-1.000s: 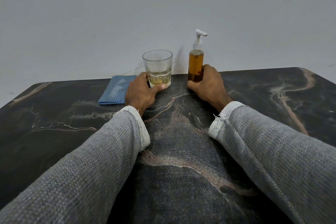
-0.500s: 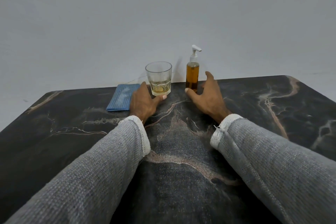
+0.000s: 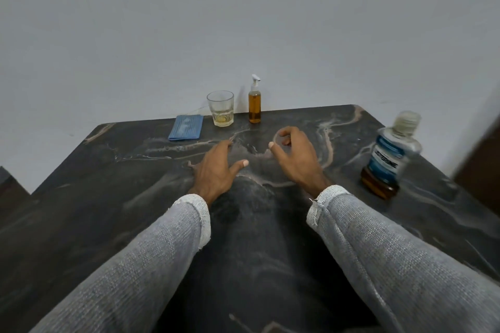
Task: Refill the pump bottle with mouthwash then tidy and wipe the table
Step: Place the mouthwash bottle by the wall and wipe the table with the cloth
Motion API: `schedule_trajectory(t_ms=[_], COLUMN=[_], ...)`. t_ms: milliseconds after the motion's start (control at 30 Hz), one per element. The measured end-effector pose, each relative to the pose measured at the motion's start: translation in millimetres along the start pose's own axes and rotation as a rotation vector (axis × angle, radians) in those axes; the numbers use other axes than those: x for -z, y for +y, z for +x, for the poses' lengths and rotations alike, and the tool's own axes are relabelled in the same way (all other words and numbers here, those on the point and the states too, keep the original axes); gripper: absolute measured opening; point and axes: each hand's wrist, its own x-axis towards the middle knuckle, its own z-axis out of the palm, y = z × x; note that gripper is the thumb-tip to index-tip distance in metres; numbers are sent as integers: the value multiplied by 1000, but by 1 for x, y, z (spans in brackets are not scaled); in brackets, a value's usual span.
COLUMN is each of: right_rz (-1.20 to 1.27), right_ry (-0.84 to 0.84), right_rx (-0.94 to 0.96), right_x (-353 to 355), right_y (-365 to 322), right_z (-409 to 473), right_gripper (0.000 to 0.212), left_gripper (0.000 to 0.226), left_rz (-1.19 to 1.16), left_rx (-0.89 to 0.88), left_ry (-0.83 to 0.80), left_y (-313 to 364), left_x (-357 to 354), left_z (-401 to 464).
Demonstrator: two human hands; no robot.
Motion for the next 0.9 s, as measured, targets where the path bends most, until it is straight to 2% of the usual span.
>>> schedule_trajectory(t_ms=[300,533,600,733,900], right_rz=[26,-38,-41,-38,102], right_ry=[47,353,425,486,423], right_rx=[18,-106,-173,-297,-440], right_x=[58,106,117,126,131], right_y=[1,28,37,54,66], right_z=[-84,-112,-114,-112,-94], right_gripper=[24,13,18,41,74], left_gripper=[58,62,60,60,64], left_rz=[-16,-8,11,55,100], left_rx=[-114,-119,-117,-101,-87], left_ry=[-35,-93,-98,-122,-156], left_y=[58,78,81,81,72], left_x=[-23,-33,-35,-40,-44], left_z=[-77,-96,-96,-94,-89])
